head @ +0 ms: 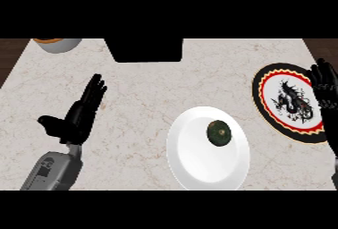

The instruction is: Pick the squash from the plate and place it in the plate

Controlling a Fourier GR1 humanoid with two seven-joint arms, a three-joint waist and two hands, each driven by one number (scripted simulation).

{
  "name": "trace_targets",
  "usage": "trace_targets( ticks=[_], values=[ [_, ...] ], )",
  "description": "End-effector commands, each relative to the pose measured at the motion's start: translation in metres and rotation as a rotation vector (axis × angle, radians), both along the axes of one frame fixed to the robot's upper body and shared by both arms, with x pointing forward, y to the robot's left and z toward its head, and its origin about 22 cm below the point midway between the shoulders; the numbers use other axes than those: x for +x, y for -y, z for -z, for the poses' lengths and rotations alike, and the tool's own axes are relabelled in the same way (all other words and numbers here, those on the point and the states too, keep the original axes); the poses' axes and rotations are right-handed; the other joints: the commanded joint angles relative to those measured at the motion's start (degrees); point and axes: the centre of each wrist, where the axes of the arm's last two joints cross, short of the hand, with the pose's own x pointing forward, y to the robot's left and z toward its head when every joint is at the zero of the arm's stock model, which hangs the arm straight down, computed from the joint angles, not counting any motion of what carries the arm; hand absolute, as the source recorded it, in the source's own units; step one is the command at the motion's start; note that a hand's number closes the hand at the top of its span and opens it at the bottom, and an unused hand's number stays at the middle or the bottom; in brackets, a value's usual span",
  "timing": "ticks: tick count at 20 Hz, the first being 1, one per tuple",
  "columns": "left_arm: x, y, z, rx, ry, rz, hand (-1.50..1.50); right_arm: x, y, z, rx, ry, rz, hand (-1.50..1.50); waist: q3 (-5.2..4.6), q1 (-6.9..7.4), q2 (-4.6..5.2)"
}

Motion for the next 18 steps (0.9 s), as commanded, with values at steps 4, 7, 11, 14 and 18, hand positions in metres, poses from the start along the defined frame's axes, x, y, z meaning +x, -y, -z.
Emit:
trace_targets(
  ticks=[4,7,11,14,18],
  values=[
    [-0.030,-0.005,0.037,0.041,-0.298,-0.098,0.00,0.022,0.020,-0.038,0.112,0.027,0.131,1.50,0.61,1.67,-0.91],
    [-0.037,-0.019,0.050,0.041,-0.363,-0.118,0.00,-0.003,0.089,-0.035,-0.498,-0.087,0.370,1.50,-0.90,-0.71,0.75],
    [-0.065,0.007,0.065,-0.001,-0.461,-0.073,0.00,-0.004,0.050,0.042,0.016,0.035,0.676,-1.50,0.76,1.49,-0.96],
    [-0.070,-0.005,0.043,-0.008,-0.459,-0.091,0.00,-0.014,0.026,0.048,0.083,0.109,0.621,-1.50,0.65,1.22,-1.06],
    [-0.062,0.021,0.045,-0.008,-0.469,-0.082,0.00,-0.028,0.038,0.046,0.018,0.072,0.543,-1.50,0.60,0.91,-0.91]
  ],
)
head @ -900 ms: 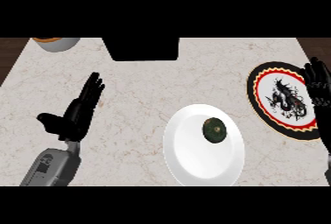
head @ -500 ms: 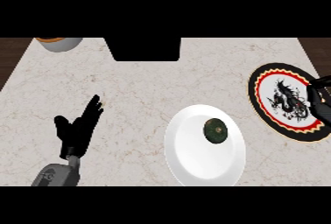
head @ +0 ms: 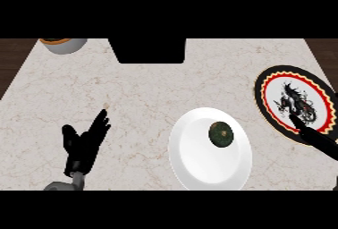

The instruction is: Pick the squash from the plate and place it in the plate

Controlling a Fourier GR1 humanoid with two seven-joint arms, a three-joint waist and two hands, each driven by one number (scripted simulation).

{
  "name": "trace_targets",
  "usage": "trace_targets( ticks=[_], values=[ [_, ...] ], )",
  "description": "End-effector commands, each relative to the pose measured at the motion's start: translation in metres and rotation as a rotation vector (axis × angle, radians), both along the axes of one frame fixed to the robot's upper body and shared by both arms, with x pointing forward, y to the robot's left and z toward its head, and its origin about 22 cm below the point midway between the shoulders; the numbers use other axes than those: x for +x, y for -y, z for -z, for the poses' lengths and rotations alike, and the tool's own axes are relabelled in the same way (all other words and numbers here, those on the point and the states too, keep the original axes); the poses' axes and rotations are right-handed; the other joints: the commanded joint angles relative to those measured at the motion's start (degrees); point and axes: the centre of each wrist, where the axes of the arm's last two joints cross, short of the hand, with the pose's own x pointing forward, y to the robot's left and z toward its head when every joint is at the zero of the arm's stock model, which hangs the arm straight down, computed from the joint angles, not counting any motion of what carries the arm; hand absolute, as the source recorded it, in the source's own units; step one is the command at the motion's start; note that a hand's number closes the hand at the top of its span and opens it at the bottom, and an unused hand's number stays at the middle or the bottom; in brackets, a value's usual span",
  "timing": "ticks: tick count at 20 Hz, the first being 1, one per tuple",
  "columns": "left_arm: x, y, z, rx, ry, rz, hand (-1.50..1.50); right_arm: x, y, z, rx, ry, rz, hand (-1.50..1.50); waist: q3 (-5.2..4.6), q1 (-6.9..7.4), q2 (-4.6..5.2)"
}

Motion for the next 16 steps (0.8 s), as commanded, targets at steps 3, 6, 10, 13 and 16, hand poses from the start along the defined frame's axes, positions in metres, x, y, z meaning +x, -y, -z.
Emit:
trace_targets(
  ticks=[3,6,10,13,16],
  values=[
    [-0.009,0.008,-0.005,0.005,-0.017,-0.006,0.00,-0.028,-0.002,-0.006,-0.106,-0.141,-0.045,-1.50,-0.04,-0.06,-0.06],
    [-0.014,-0.003,0.010,0.010,-0.021,0.029,0.00,-0.031,-0.006,-0.014,-0.239,-0.352,-0.127,-1.50,-0.25,0.09,0.05],
    [-0.009,0.001,-0.002,0.029,-0.024,0.016,0.00,-0.027,-0.013,-0.033,-0.385,-0.547,-0.164,-1.50,-0.21,0.78,0.07],
    [-0.007,0.003,0.002,-0.004,-0.015,0.013,0.00,-0.034,-0.043,-0.052,-0.429,-0.599,-0.187,-1.50,-0.19,0.15,0.01],
    [0.006,-0.003,-0.005,-0.010,-0.014,0.001,0.00,-0.039,-0.066,-0.061,-0.455,-0.673,-0.166,-1.50,-0.15,-0.08,0.01]
  ],
)
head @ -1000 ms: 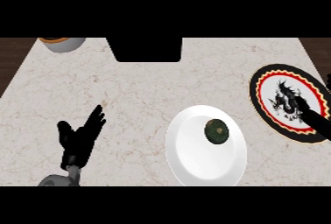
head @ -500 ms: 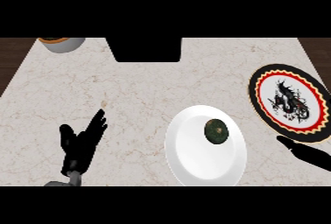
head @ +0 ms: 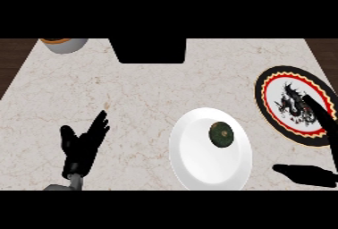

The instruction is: Pick the squash from the plate and place it in the plate

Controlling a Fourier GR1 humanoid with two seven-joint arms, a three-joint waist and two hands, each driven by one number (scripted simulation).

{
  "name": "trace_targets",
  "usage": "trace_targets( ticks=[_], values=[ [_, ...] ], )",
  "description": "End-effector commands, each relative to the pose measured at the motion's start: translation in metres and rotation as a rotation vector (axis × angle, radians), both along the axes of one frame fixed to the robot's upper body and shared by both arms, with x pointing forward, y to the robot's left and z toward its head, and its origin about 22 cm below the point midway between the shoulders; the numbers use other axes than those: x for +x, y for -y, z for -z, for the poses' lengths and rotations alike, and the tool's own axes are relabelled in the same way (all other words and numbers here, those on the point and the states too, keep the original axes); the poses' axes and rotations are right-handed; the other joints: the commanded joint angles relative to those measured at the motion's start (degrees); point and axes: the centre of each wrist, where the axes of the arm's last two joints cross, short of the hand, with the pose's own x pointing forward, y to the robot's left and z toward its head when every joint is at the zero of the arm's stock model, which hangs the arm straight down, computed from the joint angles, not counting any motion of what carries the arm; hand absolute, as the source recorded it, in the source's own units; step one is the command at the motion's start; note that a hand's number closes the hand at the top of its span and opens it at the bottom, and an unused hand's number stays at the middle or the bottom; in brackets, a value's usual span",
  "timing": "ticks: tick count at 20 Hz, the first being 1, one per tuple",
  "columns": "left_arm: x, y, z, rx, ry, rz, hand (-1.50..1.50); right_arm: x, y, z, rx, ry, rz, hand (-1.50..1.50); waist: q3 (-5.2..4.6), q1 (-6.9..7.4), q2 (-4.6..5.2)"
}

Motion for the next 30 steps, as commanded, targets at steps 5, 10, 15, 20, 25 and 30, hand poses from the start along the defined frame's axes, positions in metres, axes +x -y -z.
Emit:
trace_targets(
  ticks=[5,10,15,20,25,30],
  values=[
    [-0.003,0.018,-0.008,0.018,0.016,0.014,0.00,0.027,-0.079,0.010,-0.090,-0.119,0.010,-1.50,0.11,0.50,0.09],
    [-0.021,-0.002,-0.005,0.009,-0.013,0.013,0.00,0.042,-0.097,0.029,-0.122,-0.179,0.048,-1.50,0.13,0.35,0.04],
    [-0.007,-0.004,0.004,0.008,-0.003,0.005,0.00,0.039,-0.117,0.043,-0.102,-0.261,0.015,-1.50,0.12,0.02,0.06],
    [-0.011,0.001,-0.014,-0.004,0.019,0.000,0.00,0.036,-0.126,0.041,-0.079,-0.265,0.012,-1.50,0.13,-0.05,-0.01],
    [-0.010,-0.005,-0.013,-0.004,0.006,0.004,0.00,0.048,-0.117,0.069,-0.146,-0.270,0.020,-1.50,0.14,0.05,0.02],
    [-0.008,-0.012,0.007,0.017,-0.005,-0.009,0.00,0.051,-0.138,0.061,-0.214,-0.314,0.068,-1.50,0.12,-0.07,0.02]
  ],
)
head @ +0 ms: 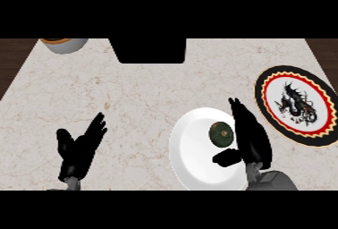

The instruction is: Pick the squash from the plate and place it in the plate

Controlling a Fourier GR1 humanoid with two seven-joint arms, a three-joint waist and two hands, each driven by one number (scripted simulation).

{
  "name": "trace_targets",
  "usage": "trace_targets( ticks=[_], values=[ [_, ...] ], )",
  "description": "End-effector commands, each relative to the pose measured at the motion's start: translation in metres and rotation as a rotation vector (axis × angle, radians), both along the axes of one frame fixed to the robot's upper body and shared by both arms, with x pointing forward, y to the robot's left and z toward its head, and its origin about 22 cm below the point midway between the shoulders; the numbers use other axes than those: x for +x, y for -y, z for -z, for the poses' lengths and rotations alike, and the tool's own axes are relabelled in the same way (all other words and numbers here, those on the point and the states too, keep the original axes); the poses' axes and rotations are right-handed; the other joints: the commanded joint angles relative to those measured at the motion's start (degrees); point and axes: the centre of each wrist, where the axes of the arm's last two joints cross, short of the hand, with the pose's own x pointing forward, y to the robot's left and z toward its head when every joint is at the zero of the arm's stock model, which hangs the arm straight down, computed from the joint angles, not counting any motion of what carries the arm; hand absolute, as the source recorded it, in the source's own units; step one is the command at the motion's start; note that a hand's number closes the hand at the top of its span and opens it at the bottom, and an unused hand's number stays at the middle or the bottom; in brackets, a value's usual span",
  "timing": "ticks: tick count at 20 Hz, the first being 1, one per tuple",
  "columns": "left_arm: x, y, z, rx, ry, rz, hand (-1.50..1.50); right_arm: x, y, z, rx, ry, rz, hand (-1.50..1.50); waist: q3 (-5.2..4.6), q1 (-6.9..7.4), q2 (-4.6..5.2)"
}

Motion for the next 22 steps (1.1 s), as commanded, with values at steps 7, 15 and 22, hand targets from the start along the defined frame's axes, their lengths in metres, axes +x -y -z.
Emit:
trace_targets(
  ticks=[7,15,22],
  values=[
    [0.012,0.009,0.002,0.015,0.007,0.024,0.00,0.022,0.000,0.027,-0.034,-0.041,0.031,-1.50,0.00,-0.02,0.03],
    [0.006,0.005,-0.006,0.011,0.002,-0.002,0.00,0.014,-0.009,0.052,-0.115,-0.151,-0.064,1.50,0.00,-0.03,-0.01],
    [0.013,0.004,-0.005,0.003,0.009,0.003,0.00,0.027,0.008,0.042,-0.181,-0.091,-0.084,1.50,0.00,-0.07,-0.03]
  ],
)
